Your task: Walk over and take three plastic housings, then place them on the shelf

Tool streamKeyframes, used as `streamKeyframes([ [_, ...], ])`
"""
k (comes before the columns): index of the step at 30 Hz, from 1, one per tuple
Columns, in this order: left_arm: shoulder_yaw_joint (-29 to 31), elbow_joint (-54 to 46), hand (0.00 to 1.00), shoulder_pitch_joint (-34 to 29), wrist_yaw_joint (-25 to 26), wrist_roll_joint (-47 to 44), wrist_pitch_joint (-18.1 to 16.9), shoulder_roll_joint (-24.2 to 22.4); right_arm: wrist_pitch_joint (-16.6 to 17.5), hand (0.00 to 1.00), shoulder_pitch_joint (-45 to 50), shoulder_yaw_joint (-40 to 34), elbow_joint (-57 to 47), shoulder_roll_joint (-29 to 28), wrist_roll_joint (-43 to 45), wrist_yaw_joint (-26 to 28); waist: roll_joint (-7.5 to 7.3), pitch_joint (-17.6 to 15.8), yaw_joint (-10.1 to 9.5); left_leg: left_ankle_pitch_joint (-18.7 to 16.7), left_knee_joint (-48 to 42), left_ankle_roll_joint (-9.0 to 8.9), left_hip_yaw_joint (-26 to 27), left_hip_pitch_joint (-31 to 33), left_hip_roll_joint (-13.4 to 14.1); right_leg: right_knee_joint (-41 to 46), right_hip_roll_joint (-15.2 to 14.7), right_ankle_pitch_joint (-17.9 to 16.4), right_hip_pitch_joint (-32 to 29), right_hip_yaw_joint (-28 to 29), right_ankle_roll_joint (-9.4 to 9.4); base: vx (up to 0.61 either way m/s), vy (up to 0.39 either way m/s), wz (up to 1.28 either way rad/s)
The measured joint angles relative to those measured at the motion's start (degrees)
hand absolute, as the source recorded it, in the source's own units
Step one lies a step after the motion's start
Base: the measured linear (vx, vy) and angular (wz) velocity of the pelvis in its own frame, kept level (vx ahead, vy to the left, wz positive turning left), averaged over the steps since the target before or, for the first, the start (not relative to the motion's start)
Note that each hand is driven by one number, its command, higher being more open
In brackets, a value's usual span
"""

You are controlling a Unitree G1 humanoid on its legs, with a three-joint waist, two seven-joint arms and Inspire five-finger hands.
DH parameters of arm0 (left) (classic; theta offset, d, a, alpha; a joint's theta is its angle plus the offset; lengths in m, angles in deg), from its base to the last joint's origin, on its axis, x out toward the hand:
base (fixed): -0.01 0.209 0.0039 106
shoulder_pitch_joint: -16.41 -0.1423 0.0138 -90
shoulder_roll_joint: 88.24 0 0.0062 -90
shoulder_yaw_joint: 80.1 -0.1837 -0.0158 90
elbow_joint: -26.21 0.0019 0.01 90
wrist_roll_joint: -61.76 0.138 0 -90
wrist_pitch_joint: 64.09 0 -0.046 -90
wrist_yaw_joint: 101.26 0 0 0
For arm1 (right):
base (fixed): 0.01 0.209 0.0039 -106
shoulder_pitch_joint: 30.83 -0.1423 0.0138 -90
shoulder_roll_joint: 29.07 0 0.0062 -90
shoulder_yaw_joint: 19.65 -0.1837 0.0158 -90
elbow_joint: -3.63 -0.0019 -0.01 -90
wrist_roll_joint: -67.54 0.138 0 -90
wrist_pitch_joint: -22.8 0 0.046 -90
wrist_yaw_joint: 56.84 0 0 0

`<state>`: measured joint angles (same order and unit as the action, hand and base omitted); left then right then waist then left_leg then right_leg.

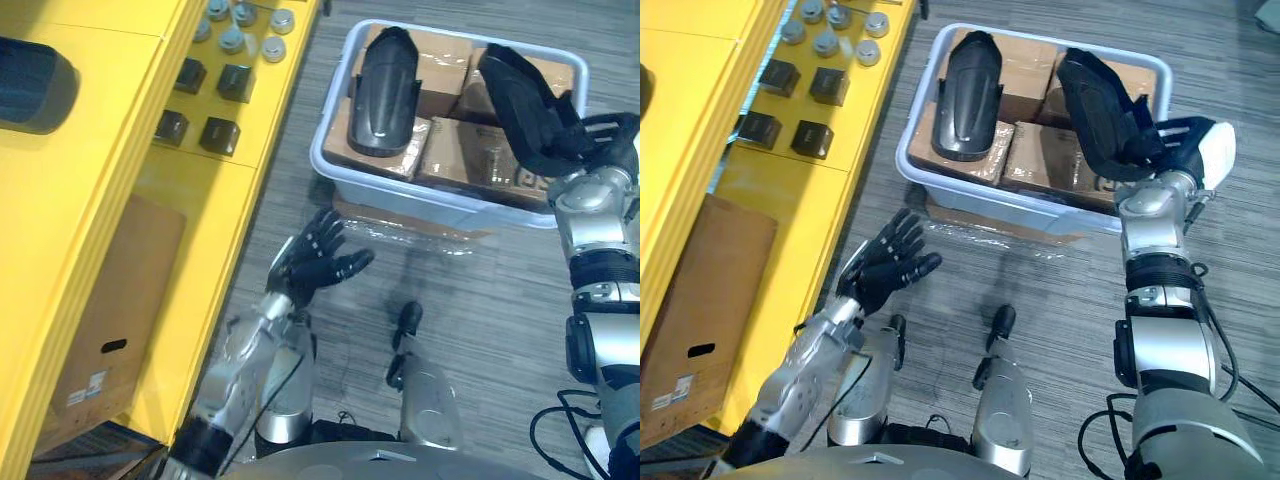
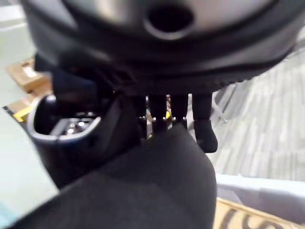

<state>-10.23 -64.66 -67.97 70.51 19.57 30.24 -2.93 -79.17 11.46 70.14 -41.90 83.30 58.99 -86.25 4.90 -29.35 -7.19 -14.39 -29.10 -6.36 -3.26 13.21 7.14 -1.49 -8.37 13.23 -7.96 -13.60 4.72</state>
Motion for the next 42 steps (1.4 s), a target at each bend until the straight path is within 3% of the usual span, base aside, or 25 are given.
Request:
streamKeyframes([
  [4,-1.6,13.5,1.00,13.1,-0.2,-10.7,7.2,-0.6,0.6,0.00,-2.3,4.5,-2.1,-1.3,-4.0,0.5,-1.43,0.1,1.56,-0.5,-0.8,-0.12,1.4,0.1,0.7,-0.5,0.7,0.7,-0.6,1.5,-0.13,-0.04,0.034,-0.22],
  [7,-1.6,23.0,1.00,20.1,1.4,-16.5,9.7,-1.4,1.5,0.00,-5.5,6.7,-2.2,-2.6,-4.6,0.7,-2.37,0.0,3.02,-0.7,-0.9,-0.05,3.0,0.4,0.8,-0.5,0.7,1.1,-1.8,3.0,-0.08,-0.05,0.033,-0.25],
  [13,-1.4,30.6,1.00,28.3,5.6,-25.9,10.8,-2.4,3.3,0.00,-8.2,10.6,-4.2,-3.1,-9.4,1.6,-3.34,0.0,5.26,-1.5,-1.6,-0.14,4.5,1.5,1.7,-0.2,1.5,1.5,-3.9,5.0,-0.19,-0.02,0.030,-0.18],
  [17,0.1,32.3,1.00,33.1,7.7,-38.5,10.8,-2.5,7.0,0.00,-8.9,14.1,-4.3,-3.1,-13.2,2.1,-3.49,0.0,6.54,-1.5,-0.8,-0.13,5.5,1.0,1.7,0.4,1.4,1.5,-4.6,6.1,-0.19,-0.01,0.044,-0.10],
  [21,2.0,32.6,1.00,35.4,7.9,-50.2,8.5,-2.7,10.6,0.00,-9.1,16.3,-4.5,-3.5,-16.1,2.1,-3.57,0.0,7.67,-1.5,-0.6,-0.13,5.8,1.0,1.7,0.4,1.4,1.5,-4.7,6.4,-0.19,-0.03,0.035,-0.04],
  [27,4.2,32.6,1.00,36.4,7.8,-59.0,4.4,-3.0,15.0,0.00,-9.1,17.7,-5.2,-5.1,-20.2,1.6,-4.32,0.0,8.76,-1.5,-0.2,-0.11,6.7,0.2,1.7,0.4,1.5,1.5,-4.6,7.4,-0.19,-0.04,0.035,-0.07],
  [36,4.6,32.9,1.00,37.2,10.3,-60.7,4.0,-3.4,23.2,0.00,-5.5,20.5,-12.4,-5.6,-25.3,-0.2,-4.95,0.1,9.28,-1.4,0.6,-0.07,7.4,-1.9,1.7,0.2,1.4,1.5,-2.9,7.7,-0.19,-0.03,0.030,-0.02],
  [42,2.3,35.1,1.00,37.3,11.5,-60.0,4.2,-3.6,24.9,0.00,-0.6,20.7,-16.9,-7.8,-27.3,-1.3,-5.62,0.2,9.14,-1.2,1.5,-0.06,7.7,-3.6,1.6,0.1,1.4,1.4,-1.7,7.9,-0.24,-0.03,0.022,0.00],
])
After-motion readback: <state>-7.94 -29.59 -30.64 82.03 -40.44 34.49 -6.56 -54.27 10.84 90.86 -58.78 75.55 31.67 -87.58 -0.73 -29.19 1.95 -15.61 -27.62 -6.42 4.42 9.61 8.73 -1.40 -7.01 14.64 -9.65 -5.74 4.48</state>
